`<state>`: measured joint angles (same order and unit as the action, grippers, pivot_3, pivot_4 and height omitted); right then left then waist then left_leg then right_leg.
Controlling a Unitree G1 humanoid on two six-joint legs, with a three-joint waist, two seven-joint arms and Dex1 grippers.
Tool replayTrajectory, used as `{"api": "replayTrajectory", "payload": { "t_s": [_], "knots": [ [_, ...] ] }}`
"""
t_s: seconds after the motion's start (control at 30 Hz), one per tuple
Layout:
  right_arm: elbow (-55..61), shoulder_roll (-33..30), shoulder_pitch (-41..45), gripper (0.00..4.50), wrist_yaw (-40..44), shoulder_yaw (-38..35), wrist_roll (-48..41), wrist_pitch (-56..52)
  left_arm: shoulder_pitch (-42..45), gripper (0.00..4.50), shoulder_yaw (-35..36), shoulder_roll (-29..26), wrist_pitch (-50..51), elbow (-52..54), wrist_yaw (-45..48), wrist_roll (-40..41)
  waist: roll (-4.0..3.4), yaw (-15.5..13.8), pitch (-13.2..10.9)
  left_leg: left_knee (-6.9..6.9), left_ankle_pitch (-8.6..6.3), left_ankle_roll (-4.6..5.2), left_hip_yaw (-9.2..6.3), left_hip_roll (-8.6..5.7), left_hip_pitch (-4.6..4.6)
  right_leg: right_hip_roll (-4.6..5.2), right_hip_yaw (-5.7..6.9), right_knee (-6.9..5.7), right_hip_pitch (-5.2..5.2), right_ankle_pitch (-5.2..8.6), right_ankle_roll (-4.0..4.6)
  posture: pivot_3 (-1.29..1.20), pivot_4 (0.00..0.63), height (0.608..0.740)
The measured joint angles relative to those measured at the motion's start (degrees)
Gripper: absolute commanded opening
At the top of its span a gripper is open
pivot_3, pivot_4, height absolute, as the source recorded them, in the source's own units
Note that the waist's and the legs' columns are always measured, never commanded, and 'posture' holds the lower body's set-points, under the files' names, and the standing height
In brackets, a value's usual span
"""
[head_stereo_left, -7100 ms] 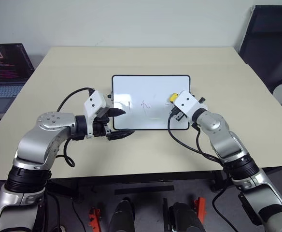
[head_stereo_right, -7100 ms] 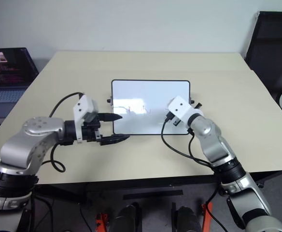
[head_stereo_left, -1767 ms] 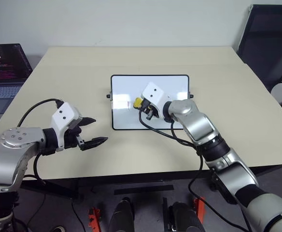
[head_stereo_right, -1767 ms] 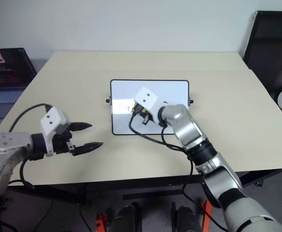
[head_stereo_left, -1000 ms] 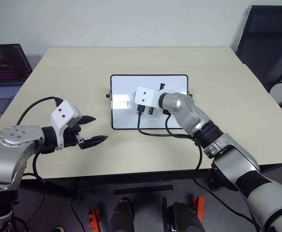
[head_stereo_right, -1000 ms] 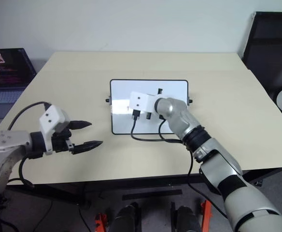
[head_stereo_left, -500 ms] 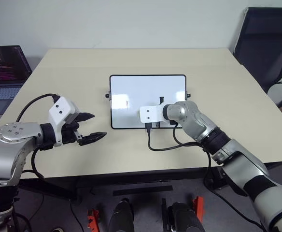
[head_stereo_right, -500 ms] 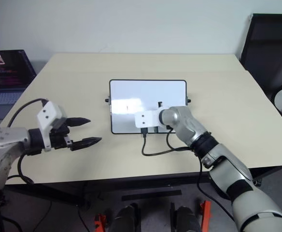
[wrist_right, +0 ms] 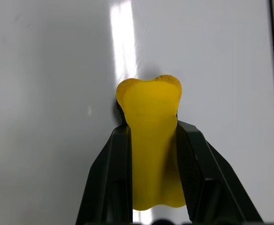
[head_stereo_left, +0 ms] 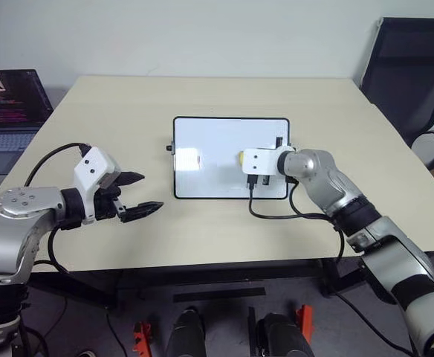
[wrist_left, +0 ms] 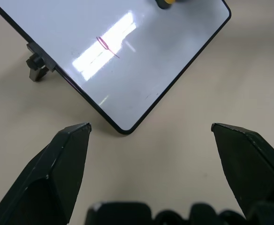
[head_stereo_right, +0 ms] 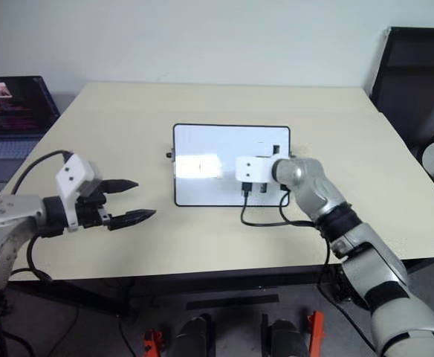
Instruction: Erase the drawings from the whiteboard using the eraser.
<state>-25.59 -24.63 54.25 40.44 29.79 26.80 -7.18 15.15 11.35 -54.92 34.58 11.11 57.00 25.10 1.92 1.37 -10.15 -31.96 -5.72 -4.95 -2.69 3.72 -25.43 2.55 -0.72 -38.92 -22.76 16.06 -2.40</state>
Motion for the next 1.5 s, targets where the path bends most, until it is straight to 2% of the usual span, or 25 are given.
{"api": "replayTrajectory", "payload": {
  "t_s": [0.17,0.27,0.43,0.53,0.63,0.77,1.0,1.07,1.17,1.5],
  "knots": [
    [3.75,-1.72,-4.72,0.95,5.19,-2.23,-1.46,-3.53,0.22,4.5,-0.03,0.0,-0.08,-0.38,0.1,-0.05,0.0,0.28,0.0,0.01,-0.02,-0.02,0.03,-0.02,0.14,0.57,0.17,0.28,0.04,0.0,0.01,0.0,0.15,0.74],
    [7.56,-1.49,-8.16,0.95,8.25,-2.26,-2.24,-5.88,0.22,4.5,-0.03,-0.01,-0.1,-0.6,0.11,-0.09,-0.12,0.59,-0.07,0.08,-0.03,-0.01,-0.05,0.04,0.13,0.64,0.34,0.9,0.06,0.0,0.02,0.0,0.15,0.74],
    [11.26,2.17,-9.9,0.95,8.91,-2.32,-3.5,-10.58,-0.59,4.5,0.19,-0.06,-0.16,-0.75,-0.07,-0.21,-0.22,1.0,-0.14,0.07,0.0,0.03,0.27,0.05,-0.2,0.77,0.51,1.2,-0.46,-0.18,0.11,0.0,0.15,0.74],
    [13.68,5.83,-9.47,0.95,7.88,-3.81,-4.9,-13.53,-1.69,4.5,0.51,-0.11,-0.18,-1.14,-0.21,-0.48,-0.15,0.97,-0.18,-0.01,0.03,0.05,0.45,0.08,-0.43,0.75,0.43,1.14,-0.77,-1.61,-0.43,0.0,0.15,0.74],
    [16.35,9.31,-7.35,0.95,6.79,-4.56,-6.4,-15.32,-2.64,4.5,2.06,-1.06,-0.23,-2.13,-0.52,-1.06,-0.16,0.66,-0.19,0.18,0.23,0.36,0.41,0.36,-0.6,0.38,0.45,0.9,-1.08,-1.42,-0.24,0.0,0.15,0.74],
    [17.69,12.71,-4.7,0.95,5.19,-4.98,-7.78,-16.42,-3.12,4.5,3.76,-1.82,-0.32,-2.76,-1.32,-1.59,-0.18,0.49,-0.2,0.18,-0.23,-0.34,0.47,0.83,-0.61,-0.1,0.42,0.9,-1.11,-1.18,-0.35,0.0,0.15,0.74],
    [7.31,16.96,3.8,0.95,1.51,-2.85,-6.95,-13.59,-3.21,4.5,3.89,-1.95,-0.31,-3.71,-1.34,-1.74,-0.18,0.5,-0.2,0.21,-0.41,-0.57,0.57,1.03,-0.66,-0.34,0.27,0.84,-1.29,-1.01,-0.16,0.0,0.15,0.74],
    [2.59,17.17,6.64,0.95,0.29,-1.05,-5.12,-11.14,-3.32,4.5,3.9,-2.16,-0.26,-3.81,-1.32,-1.87,-0.19,0.54,-0.22,0.19,-0.41,-0.57,0.63,1.04,-0.66,-0.34,0.21,0.82,-1.31,-0.9,-0.33,0.0,0.15,0.74],
    [-2.68,17.35,10.12,0.95,-1.67,0.84,-2.88,-7.38,-3.8,4.5,3.91,-2.57,-0.26,-3.8,-1.29,-2.29,-0.19,0.54,-0.22,0.13,-0.41,-0.57,0.69,1.05,-0.64,-0.35,0.15,0.79,-1.31,-0.75,-0.05,0.0,0.15,0.74],
    [-21.13,24.47,20.7,0.95,-10.01,2.56,1.29,4.13,-4.33,4.5,3.81,-2.58,-0.11,-2.91,-1.36,-2.45,-0.18,0.57,-0.22,0.16,-0.42,-0.58,0.79,1.09,-0.63,-0.4,0.04,0.69,-1.37,-0.78,-0.11,0.0,0.15,0.74]
  ]
}}
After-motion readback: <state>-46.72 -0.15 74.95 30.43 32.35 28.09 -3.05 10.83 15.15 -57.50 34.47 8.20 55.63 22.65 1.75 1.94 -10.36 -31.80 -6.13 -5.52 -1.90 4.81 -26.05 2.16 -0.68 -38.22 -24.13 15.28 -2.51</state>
